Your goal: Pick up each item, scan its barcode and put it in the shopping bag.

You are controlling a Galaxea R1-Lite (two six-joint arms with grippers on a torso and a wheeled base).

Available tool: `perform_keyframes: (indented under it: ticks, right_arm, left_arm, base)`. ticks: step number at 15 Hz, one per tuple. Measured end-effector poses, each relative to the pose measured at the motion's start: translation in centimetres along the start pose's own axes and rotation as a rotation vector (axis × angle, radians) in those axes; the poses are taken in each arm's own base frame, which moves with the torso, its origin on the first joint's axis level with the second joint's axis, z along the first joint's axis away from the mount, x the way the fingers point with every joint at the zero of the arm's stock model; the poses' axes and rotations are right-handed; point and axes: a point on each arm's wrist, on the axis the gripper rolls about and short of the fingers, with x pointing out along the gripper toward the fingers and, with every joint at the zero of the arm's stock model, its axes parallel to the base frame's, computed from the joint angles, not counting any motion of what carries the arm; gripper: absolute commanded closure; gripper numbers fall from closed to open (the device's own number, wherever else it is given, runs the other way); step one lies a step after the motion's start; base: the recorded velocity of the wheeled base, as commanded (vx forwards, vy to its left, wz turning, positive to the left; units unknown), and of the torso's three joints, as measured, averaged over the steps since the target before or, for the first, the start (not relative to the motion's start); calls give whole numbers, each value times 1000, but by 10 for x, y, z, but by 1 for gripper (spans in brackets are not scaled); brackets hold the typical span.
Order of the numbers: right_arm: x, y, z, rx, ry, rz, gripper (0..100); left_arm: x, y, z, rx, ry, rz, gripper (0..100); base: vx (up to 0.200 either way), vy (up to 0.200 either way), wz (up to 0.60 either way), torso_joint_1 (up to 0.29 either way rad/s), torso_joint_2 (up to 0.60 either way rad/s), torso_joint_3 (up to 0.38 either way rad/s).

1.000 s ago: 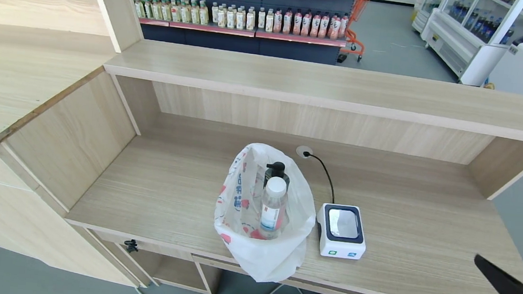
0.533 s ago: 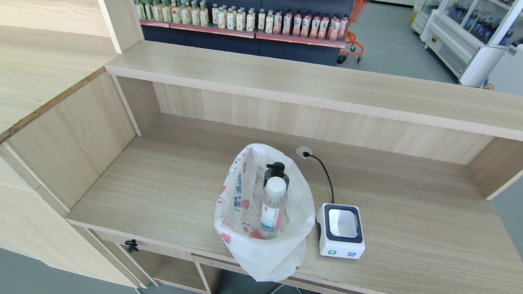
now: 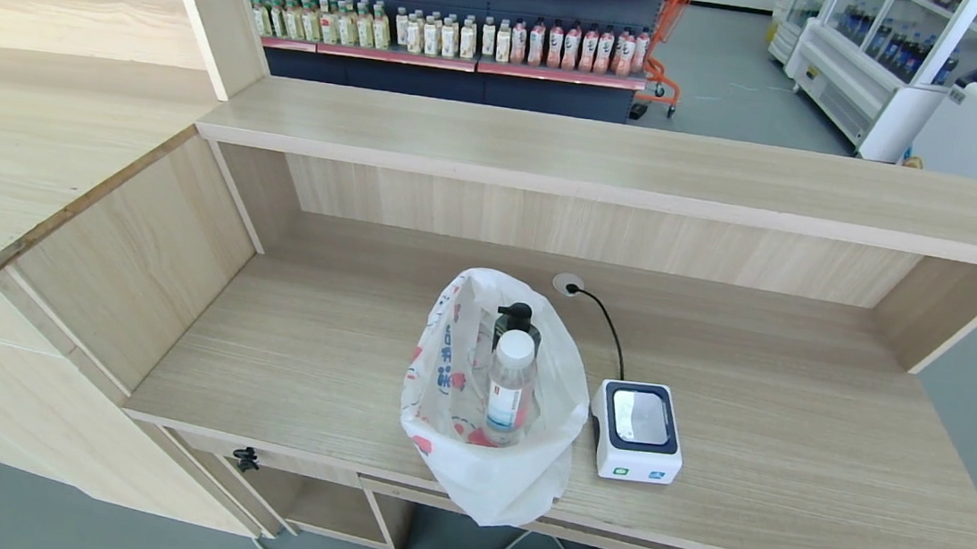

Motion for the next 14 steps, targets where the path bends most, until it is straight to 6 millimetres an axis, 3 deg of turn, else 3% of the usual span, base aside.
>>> perform_keyframes:
  ticks: [6,10,14]
  right_arm:
    - [0,0,0,21,-2,-1,0]
    - [0,-1,-1,-247,9,-55,0]
    - [0,-2,-1,-136,12,-71,0]
  left_arm:
    - [0,0,0,0,0,0,0]
    - [0,0,0,0,0,0,0]
    - [0,0,0,0,0,0,0]
  base:
    - [0,0,0,0,0,0]
    - [0,0,0,0,0,0]
    - [0,0,0,0,0,0]
